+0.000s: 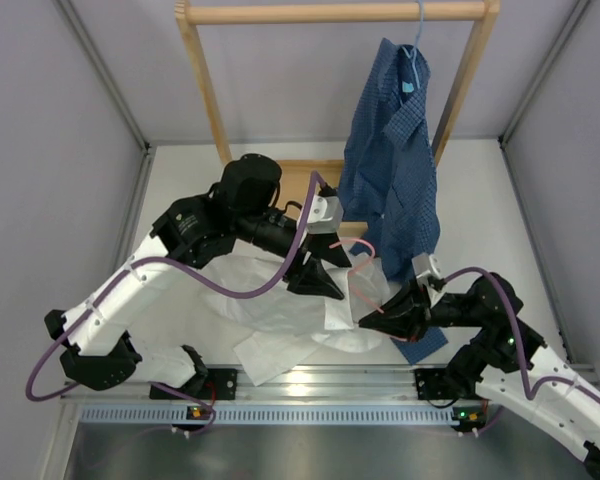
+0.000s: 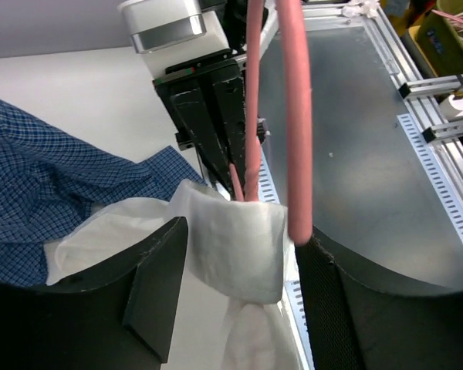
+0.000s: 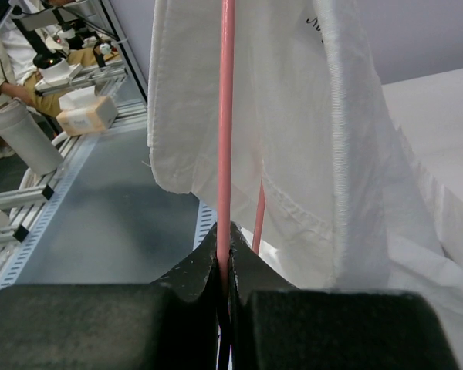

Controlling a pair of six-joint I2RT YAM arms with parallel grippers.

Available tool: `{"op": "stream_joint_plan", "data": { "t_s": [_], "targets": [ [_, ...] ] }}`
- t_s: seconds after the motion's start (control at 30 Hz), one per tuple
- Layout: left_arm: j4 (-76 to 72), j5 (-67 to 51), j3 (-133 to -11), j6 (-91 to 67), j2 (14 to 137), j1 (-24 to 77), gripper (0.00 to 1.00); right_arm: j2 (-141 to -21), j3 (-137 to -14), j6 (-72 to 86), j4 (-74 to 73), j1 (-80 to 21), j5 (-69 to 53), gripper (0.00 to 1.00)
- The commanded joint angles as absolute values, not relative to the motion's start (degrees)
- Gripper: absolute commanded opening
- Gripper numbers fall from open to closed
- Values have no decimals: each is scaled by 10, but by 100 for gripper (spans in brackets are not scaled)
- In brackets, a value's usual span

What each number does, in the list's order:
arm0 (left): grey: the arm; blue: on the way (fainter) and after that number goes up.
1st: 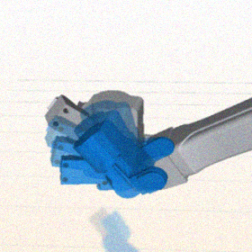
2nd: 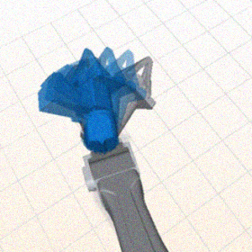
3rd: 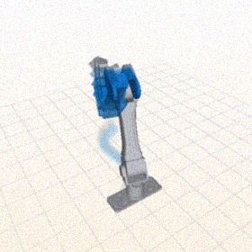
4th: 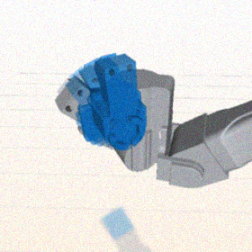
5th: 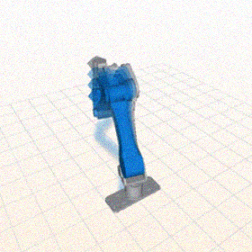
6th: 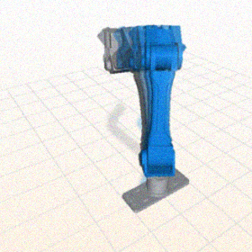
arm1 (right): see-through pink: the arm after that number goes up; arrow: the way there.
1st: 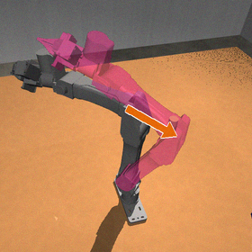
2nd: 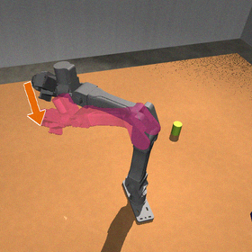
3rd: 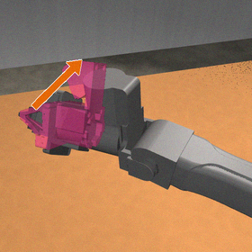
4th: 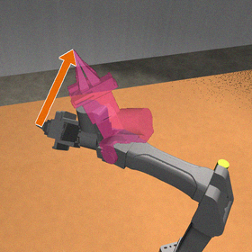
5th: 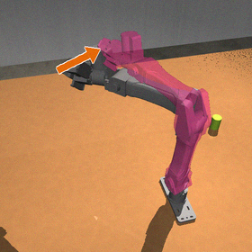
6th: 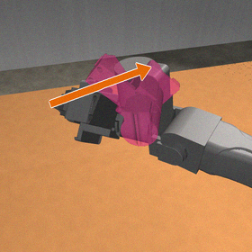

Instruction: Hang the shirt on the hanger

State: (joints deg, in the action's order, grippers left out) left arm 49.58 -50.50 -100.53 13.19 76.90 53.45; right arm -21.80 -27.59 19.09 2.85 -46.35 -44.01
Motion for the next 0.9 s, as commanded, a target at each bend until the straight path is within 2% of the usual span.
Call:
{"op": "stream_joint_plan", "data": {
  "t_s": [0.0, 0.03, 0.1, 0.13, 0.17, 0.27, 0.4, 0.43, 0.47, 0.5, 0.57, 0.6, 0.73, 0.77, 0.87],
  "targets": [
    [491, -555, -997, 118, 771, 533, 61, -247, -328, 149, 44, -469, -461, 0],
    [491, -554, -994, 118, 770, 533, 56, -251, -331, 146, 43, -468, -462, 0],
    [491, -554, -982, 121, 766, 533, 39, -260, -336, 142, 47, -469, -461, 0],
    [491, -555, -978, 124, 761, 533, 23, -264, -337, 140, 48, -468, -461, 0],
    [491, -555, -975, 126, 759, 533, 14, -266, -339, 137, 48, -468, -461, 0],
    [491, -562, -969, 130, 746, 533, 0, -284, -341, 135, 53, -468, -463, 0],
    [491, -543, -967, 139, 730, 530, 0, -294, -339, 136, 62, -469, -462, 0],
    [491, -533, -966, 139, 726, 524, 0, -292, -341, 135, 55, -468, -442, 4],
    [490, -512, -965, 135, 722, 519, 0, -288, -343, 132, 27, -469, -426, 39],
    [486, -498, -962, 129, 716, 505, 0, -277, -346, 129, 6, -469, -386, 62],
    [476, -455, -955, 108, 706, 486, 0, -246, -348, 128, -45, -469, -329, 75],
    [475, -433, -948, 102, 694, 476, 0, -233, -347, 136, -90, -469, -260, 82],
    [455, -230, -926, 40, 658, 475, 0, -176, -344, 205, -171, -468, -139, 88],
    [453, -180, -911, 22, 650, 475, 0, -163, -335, 247, -177, -469, -125, 84],
    [411, -149, -872, -18, 602, 475, 0, -170, -309, 320, -150, -469, -134, 79]
  ]
}}
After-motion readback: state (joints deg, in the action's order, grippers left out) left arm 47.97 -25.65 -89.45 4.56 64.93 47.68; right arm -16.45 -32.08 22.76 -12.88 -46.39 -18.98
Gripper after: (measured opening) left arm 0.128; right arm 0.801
